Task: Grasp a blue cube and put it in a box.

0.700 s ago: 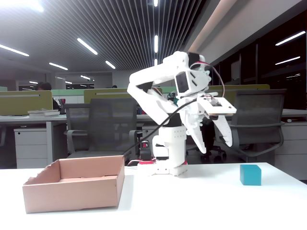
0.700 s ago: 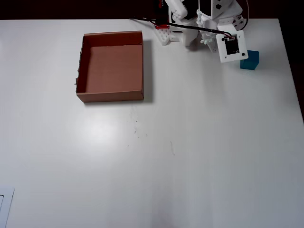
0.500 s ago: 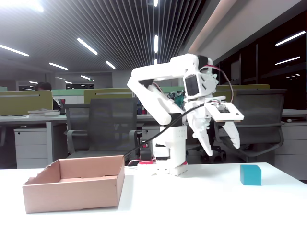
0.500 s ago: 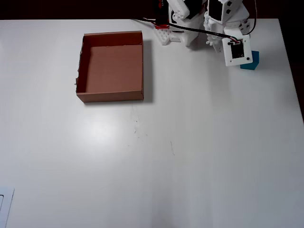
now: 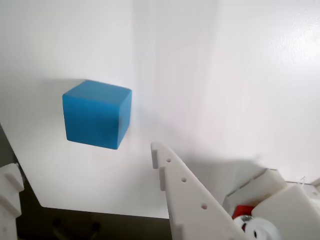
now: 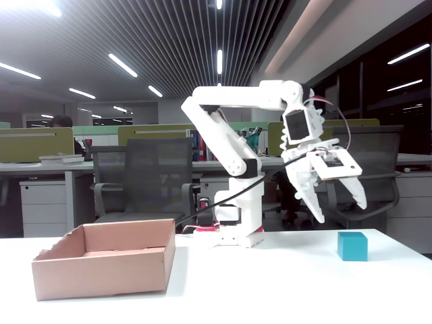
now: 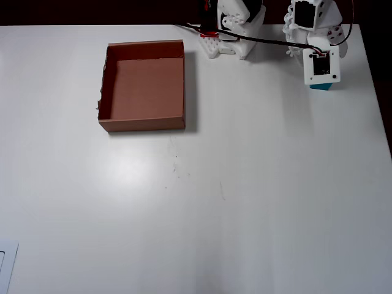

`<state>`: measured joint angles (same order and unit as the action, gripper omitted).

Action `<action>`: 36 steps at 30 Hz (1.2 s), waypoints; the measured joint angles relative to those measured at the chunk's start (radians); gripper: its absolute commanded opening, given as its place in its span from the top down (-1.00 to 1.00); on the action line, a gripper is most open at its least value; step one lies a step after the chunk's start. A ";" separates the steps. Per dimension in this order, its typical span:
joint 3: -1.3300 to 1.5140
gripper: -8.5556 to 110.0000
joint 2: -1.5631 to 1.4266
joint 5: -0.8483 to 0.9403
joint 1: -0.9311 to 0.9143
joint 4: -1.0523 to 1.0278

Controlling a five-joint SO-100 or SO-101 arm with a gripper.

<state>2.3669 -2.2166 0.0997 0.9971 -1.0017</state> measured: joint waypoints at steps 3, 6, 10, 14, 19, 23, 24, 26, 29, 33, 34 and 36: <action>0.000 0.28 0.054 -0.018 0.002 0.044; 0.000 0.30 0.106 -0.034 0.014 0.081; 0.000 0.31 0.195 -0.061 0.035 0.135; -0.002 0.31 0.239 -0.075 0.038 0.164; -0.002 0.31 0.272 -0.091 0.038 0.198; -0.002 0.31 0.311 -0.095 0.048 0.230; -0.002 0.31 0.324 -0.095 0.052 0.239; -0.002 0.32 0.333 -0.097 0.054 0.250; -0.002 0.33 0.336 -0.100 0.057 0.252; -0.002 0.35 0.337 -0.104 0.057 0.252; -0.002 0.36 0.337 -0.104 0.057 0.252; -0.002 0.40 0.337 -0.104 0.057 0.252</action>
<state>2.3654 -1.8791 -0.0046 1.0538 -0.7501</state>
